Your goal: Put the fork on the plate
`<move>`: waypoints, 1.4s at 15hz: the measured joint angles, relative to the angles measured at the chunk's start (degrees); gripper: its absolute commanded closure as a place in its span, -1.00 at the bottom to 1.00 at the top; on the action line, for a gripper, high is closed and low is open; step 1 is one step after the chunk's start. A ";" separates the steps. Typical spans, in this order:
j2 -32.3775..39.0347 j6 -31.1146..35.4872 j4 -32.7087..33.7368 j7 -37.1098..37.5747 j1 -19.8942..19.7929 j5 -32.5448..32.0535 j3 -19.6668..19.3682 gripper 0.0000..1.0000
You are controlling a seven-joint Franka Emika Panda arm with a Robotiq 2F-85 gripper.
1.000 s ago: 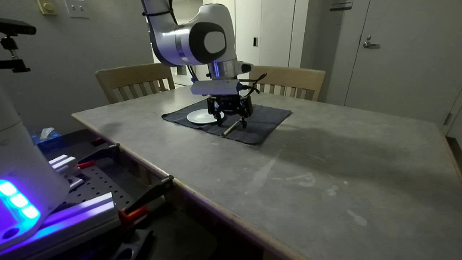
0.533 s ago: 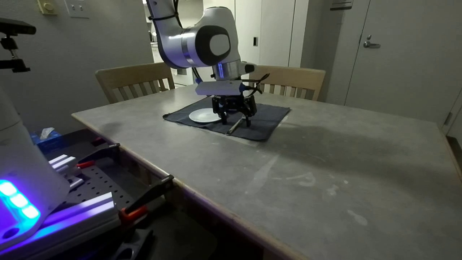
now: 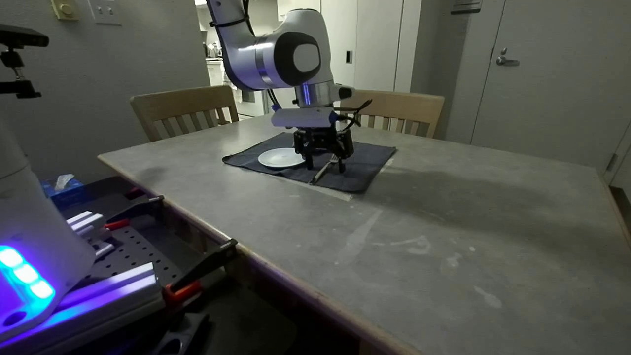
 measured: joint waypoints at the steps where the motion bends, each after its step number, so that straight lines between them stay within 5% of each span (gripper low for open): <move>1: 0.00 -0.48 0.12 0.20 0.00 0.00 0.08 -1.00; 21: -1.07 -7.61 1.24 4.02 0.12 0.09 -0.58 -1.00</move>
